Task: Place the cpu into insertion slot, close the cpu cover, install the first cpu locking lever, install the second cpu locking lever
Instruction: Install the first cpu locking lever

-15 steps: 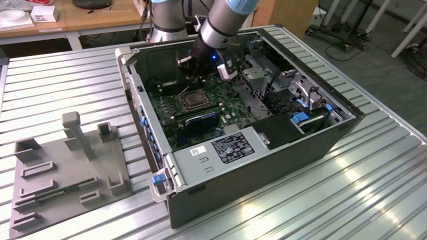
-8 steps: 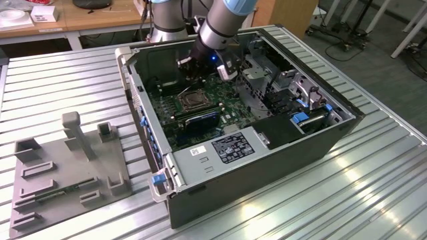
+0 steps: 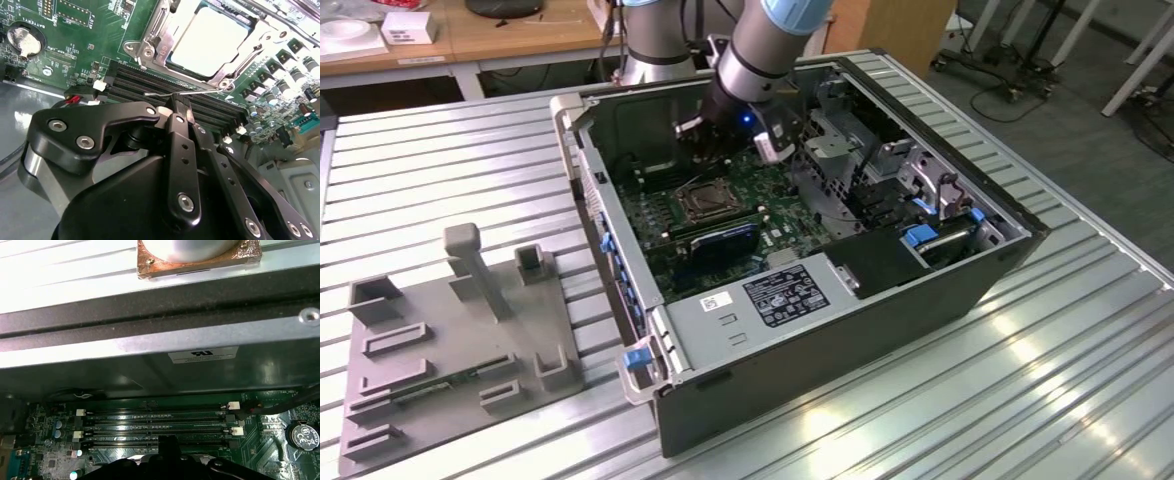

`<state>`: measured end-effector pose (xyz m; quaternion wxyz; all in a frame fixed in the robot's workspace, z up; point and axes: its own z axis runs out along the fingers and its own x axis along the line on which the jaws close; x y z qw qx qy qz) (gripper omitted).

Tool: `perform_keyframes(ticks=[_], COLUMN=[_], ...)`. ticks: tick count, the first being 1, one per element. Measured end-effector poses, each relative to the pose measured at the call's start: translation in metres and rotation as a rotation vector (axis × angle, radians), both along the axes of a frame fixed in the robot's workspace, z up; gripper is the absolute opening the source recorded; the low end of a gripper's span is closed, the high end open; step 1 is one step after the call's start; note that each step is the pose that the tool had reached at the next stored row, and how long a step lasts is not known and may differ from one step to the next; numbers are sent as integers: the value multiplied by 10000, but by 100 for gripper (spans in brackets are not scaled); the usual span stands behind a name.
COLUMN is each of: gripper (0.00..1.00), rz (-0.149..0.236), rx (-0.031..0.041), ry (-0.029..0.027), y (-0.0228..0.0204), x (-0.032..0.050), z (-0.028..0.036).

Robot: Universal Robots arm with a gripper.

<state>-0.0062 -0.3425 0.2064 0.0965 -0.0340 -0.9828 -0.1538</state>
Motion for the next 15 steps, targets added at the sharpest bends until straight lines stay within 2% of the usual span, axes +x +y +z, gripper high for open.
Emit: perform_keyframes(ticks=[4, 8, 15], gripper=[11, 11, 11], rz=[1, 1, 1], rx=[-1, 0, -2], ry=[-104, -188, -234], y=[-1, 0, 0], x=[-51, -58, -58], z=[-17, -35, -54])
